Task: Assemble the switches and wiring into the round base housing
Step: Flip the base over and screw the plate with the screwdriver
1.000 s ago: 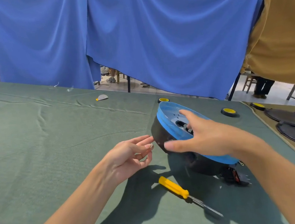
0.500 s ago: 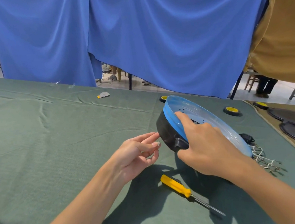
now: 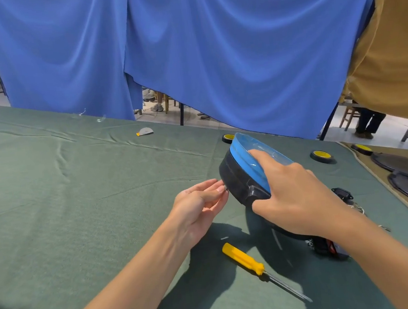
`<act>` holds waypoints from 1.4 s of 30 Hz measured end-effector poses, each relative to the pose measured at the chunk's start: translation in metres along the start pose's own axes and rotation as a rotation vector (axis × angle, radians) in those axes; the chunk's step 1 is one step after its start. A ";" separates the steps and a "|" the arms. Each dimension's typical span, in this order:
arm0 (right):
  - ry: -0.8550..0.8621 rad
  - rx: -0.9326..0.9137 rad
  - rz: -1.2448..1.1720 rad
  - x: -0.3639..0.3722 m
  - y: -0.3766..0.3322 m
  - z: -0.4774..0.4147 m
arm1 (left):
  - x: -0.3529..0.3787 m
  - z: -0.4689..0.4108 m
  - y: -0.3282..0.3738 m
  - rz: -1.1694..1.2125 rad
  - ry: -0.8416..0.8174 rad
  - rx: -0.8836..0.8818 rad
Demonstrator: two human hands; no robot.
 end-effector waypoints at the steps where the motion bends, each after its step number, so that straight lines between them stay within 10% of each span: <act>1: -0.002 -0.005 0.001 0.000 0.000 0.000 | 0.000 0.000 -0.001 -0.002 0.003 0.001; 42: 0.083 -0.111 0.101 0.036 -0.021 0.007 | -0.022 0.006 -0.015 -0.026 0.234 0.011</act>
Point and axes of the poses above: each hand's wrist, its own z-axis away from the middle knuckle, its own x-axis out of the palm, y = z × x, the point moved 5 cm from there along -z, towards the middle knuckle, and after that the axes turned 12 degrees about x, right-handed, at the moved point
